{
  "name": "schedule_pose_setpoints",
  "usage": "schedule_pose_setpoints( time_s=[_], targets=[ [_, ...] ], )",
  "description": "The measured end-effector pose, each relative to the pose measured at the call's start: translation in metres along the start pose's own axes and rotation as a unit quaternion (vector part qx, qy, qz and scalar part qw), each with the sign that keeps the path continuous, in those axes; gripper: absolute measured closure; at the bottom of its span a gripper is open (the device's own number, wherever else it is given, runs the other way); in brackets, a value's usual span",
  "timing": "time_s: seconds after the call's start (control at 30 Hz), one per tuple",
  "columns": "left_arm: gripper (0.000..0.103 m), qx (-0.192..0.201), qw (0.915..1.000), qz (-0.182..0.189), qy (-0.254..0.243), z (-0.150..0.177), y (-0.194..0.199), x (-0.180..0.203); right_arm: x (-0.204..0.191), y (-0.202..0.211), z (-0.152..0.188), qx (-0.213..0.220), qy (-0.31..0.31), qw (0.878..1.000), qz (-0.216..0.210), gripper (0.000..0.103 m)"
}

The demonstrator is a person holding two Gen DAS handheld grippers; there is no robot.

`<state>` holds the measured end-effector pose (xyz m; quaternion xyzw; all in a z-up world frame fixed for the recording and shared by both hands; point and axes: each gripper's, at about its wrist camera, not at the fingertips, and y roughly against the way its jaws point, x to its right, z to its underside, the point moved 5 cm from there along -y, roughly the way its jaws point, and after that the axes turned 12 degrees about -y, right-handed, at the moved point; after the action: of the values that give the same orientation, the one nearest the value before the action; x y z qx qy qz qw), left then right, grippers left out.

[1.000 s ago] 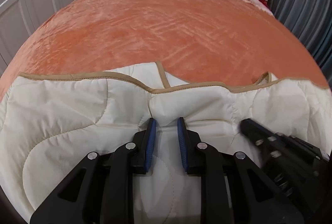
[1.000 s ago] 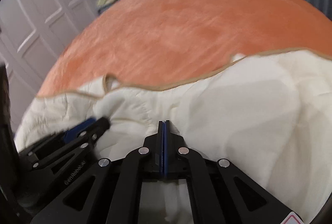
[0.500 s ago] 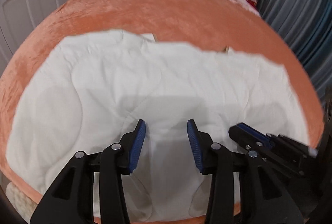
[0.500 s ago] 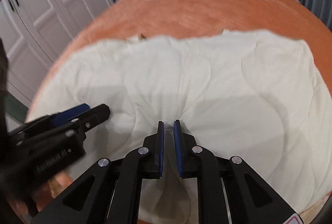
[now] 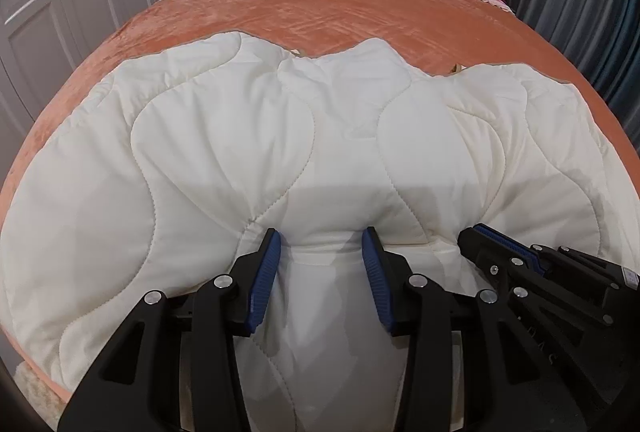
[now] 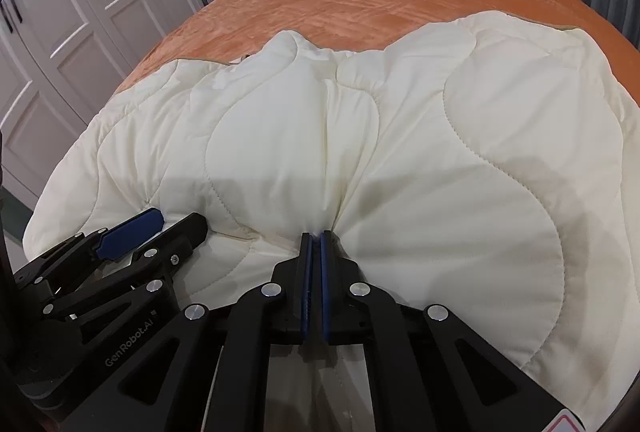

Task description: Fold large clothes

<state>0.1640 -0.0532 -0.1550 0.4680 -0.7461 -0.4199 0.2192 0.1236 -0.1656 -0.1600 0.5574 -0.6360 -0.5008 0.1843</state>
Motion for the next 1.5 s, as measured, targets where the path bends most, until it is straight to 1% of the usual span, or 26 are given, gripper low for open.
schedule_pose_setpoints(
  time_s=[0.23,0.3,0.37,0.4,0.43,0.5,0.57,0.67,0.73,0.83,0.87,0.9,0.93,0.97,1.0,1.03,1.07,1.13,1.17,1.23,1.3,1.37,1.4,1.43,1.47,1.5],
  targets=[
    [0.062,0.000,0.9998,-0.014,-0.011,-0.002,-0.001,0.003,-0.001,0.000,-0.001,-0.001,-0.001,1.000,-0.001,0.103],
    [0.062,-0.008,0.9998,-0.013,-0.009,-0.004,0.001,0.002,0.000,0.003,-0.006,-0.013,-0.013,1.000,-0.004,0.103],
    [0.060,-0.018,0.9997,-0.014,-0.009,-0.007,0.006,0.002,0.000,0.018,-0.010,-0.023,-0.045,0.999,0.000,0.101],
    [0.060,-0.024,0.9996,-0.014,-0.003,-0.008,0.013,0.000,-0.005,0.030,-0.010,-0.018,-0.048,0.999,-0.001,0.094],
    [0.060,-0.028,0.9995,-0.015,0.007,-0.008,0.020,-0.005,-0.010,0.038,-0.010,-0.012,-0.041,0.999,-0.004,0.091],
    [0.061,-0.031,0.9987,-0.017,0.038,-0.004,0.040,-0.019,-0.024,0.054,-0.003,-0.005,-0.013,1.000,-0.005,0.090],
    [0.052,-0.030,0.9968,-0.013,0.073,0.005,0.056,-0.041,-0.036,0.063,0.008,-0.010,0.000,1.000,-0.014,0.090],
    [0.049,-0.028,0.9891,0.002,0.144,0.029,0.077,-0.085,-0.044,0.061,0.021,-0.024,0.008,1.000,-0.015,0.091],
    [0.049,-0.026,0.9829,-0.006,0.182,0.049,0.088,-0.113,-0.047,0.051,0.031,-0.041,0.009,0.999,-0.014,0.090],
    [0.048,-0.033,0.9682,0.004,0.248,0.080,0.093,-0.154,-0.045,0.042,0.035,-0.048,0.004,0.999,-0.009,0.090],
    [0.046,-0.039,0.9640,0.005,0.263,0.087,0.091,-0.160,-0.044,0.038,0.034,-0.050,0.000,0.999,-0.009,0.090],
    [0.044,-0.042,0.9600,0.012,0.276,0.094,0.088,-0.165,-0.044,0.035,0.035,-0.052,-0.003,0.999,-0.009,0.090],
    [0.042,-0.043,0.9544,0.029,0.294,0.099,0.085,-0.169,-0.044,0.033,0.035,-0.054,-0.003,0.999,-0.008,0.090],
    [0.041,-0.042,0.9456,0.050,0.319,0.105,0.081,-0.173,-0.044,0.031,0.035,-0.054,0.001,0.999,-0.005,0.091],
    [0.040,-0.038,0.9402,0.063,0.333,0.107,0.079,-0.172,-0.044,0.030,0.035,-0.053,0.005,0.999,-0.003,0.091],
    [0.040,-0.034,0.9371,0.074,0.339,0.107,0.077,-0.172,-0.044,0.029,0.036,-0.052,0.007,0.999,-0.002,0.091],
    [0.038,-0.028,0.9369,0.087,0.337,0.104,0.073,-0.169,-0.043,0.028,0.037,-0.051,0.009,0.999,-0.001,0.091],
    [0.033,-0.027,0.9394,0.092,0.329,0.098,0.062,-0.163,-0.042,0.026,0.037,-0.050,0.009,0.999,0.000,0.091],
    [0.032,-0.023,0.9380,0.098,0.332,0.096,0.059,-0.161,-0.041,0.025,0.037,-0.049,0.010,0.999,0.000,0.091],
    [0.032,-0.021,0.9309,0.117,0.345,0.094,0.048,-0.157,-0.041,0.024,0.036,-0.049,0.008,0.999,-0.002,0.091],
    [0.038,-0.015,0.9292,0.126,0.347,0.089,0.045,-0.155,-0.041,0.025,0.036,-0.051,0.002,0.999,-0.006,0.091],
    [0.062,-0.010,0.9290,0.134,0.345,0.083,0.048,-0.152,-0.039,0.031,0.035,-0.055,-0.011,0.998,-0.014,0.091],
    [0.067,-0.006,0.9296,0.136,0.342,0.080,0.052,-0.151,-0.039,0.034,0.034,-0.055,-0.016,0.998,-0.018,0.092],
    [0.077,0.001,0.9328,0.134,0.335,0.074,0.058,-0.151,-0.038,0.042,0.034,-0.055,-0.021,0.998,-0.023,0.092],
    [0.082,0.007,0.9348,0.133,0.329,0.071,0.064,-0.152,-0.037,0.048,0.035,-0.053,-0.019,0.998,-0.021,0.092],
    [0.083,0.016,0.9362,0.134,0.324,0.068,0.072,-0.152,-0.036,0.055,0.036,-0.048,-0.013,0.999,-0.017,0.092]
  ],
)
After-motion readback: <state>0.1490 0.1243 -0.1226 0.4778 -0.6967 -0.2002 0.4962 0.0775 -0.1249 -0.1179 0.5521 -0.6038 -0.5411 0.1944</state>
